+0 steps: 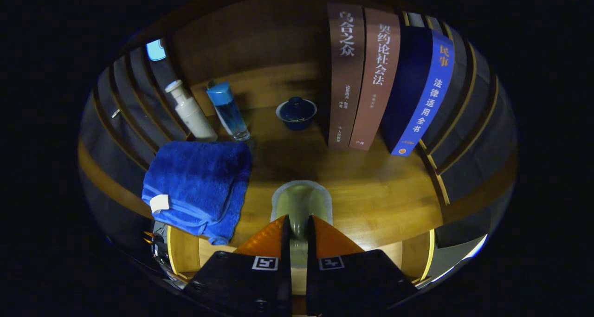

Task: Pull open the drawer, take out the items inside it, and place them on the countertop above the cabinet.

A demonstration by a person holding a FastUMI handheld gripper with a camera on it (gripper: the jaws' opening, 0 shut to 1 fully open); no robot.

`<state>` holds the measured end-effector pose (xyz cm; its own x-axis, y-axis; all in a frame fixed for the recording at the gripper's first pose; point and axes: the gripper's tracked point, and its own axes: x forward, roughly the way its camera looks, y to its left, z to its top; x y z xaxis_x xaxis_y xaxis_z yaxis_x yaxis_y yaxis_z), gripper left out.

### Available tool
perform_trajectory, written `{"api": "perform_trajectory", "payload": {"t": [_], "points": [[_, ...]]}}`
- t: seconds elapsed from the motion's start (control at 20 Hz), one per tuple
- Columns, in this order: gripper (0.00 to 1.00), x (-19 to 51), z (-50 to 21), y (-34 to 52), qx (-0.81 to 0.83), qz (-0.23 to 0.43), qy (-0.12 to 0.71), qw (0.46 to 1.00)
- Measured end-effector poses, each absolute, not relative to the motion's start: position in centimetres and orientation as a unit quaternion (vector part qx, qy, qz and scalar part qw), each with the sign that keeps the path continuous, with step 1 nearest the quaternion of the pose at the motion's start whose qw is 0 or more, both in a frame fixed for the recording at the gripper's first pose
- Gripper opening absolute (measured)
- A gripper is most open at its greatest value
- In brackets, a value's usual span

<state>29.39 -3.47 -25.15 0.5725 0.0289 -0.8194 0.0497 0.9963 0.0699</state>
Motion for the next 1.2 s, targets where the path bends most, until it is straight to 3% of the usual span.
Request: {"api": "perform_trajectory", "payload": {"t": [0.35, 0.5, 0.55, 0.7, 0.85, 1.2], "points": [[0.17, 31.7, -25.3, -3.4, 0.031, -0.001, 0.467, 0.884], [0.22, 31.8, -25.5, -3.2, 0.037, 0.001, 0.466, 0.884], [0.26, 31.9, -25.4, -3.2, 0.036, -0.001, 0.463, 0.886], [0.52, 32.0, -24.4, -3.5, 0.029, -0.003, 0.444, 0.895], [1.0, 31.8, -23.2, -3.9, 0.026, -0.005, 0.421, 0.906], [0.99, 29.6, -21.2, -5.0, 0.023, -0.015, 0.344, 0.938]]}}
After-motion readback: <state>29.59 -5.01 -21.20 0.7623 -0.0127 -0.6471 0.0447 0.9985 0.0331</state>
